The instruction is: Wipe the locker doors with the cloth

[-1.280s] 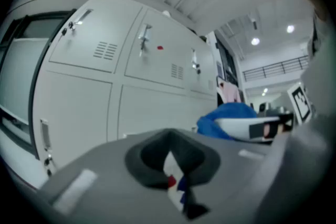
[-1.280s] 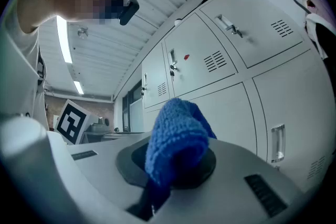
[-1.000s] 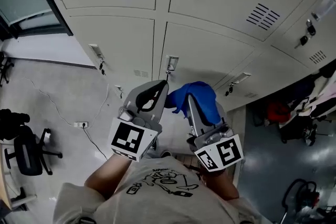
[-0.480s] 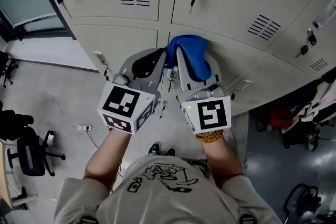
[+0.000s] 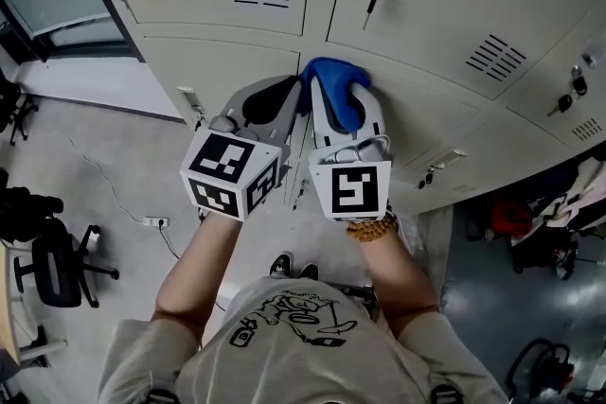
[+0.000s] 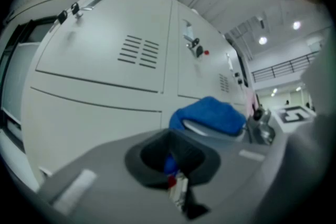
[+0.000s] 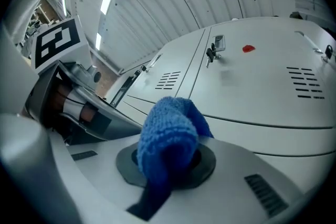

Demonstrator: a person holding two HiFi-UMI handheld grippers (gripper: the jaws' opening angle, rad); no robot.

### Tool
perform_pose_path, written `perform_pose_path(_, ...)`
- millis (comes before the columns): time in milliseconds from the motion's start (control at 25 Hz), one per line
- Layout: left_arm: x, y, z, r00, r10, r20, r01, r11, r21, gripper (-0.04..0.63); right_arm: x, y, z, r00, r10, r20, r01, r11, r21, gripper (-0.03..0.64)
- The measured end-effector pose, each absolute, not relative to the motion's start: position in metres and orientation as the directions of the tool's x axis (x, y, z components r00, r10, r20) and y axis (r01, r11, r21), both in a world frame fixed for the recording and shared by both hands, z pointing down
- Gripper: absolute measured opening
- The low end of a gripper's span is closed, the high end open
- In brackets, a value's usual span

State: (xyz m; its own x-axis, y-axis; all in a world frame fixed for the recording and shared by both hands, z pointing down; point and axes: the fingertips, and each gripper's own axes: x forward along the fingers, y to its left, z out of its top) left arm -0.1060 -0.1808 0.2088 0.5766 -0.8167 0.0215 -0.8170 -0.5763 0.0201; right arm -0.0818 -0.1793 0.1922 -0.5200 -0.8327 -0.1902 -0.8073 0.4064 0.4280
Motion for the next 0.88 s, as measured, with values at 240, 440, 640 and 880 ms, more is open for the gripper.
perform_pose_path(240,-0.096,-0.182,0.228,0.590,-0.805,0.057,-0.807,-0.589,0.030,0.003,-0.075,-0.180,0.219,-0.517,-0.843,-0.149,-0.791,0.403,0.461,0.032)
perform_pose_path(440,-0.083,-0.183,0.251,0.599,-0.796,0.085,-0.801,-0.597,0.052,0.003,-0.057,-0.179,0.242,-0.493,-0.861,-0.124,-0.789,0.383,0.480,0.031)
perform_pose_path(640,-0.074,-0.185,0.277,0.584,-0.804,0.113,-0.811,-0.583,0.045,0.003,-0.038,-0.178,0.268,-0.477,-0.872,-0.109,-0.798,0.378,0.469,0.031)
perform_pose_path(880,-0.072,-0.190,0.318,0.560,-0.816,0.146,-0.827,-0.560,0.048,0.003,-0.019,-0.177,0.314,-0.445,-0.894,-0.048,-0.809,0.379,0.450,0.032)
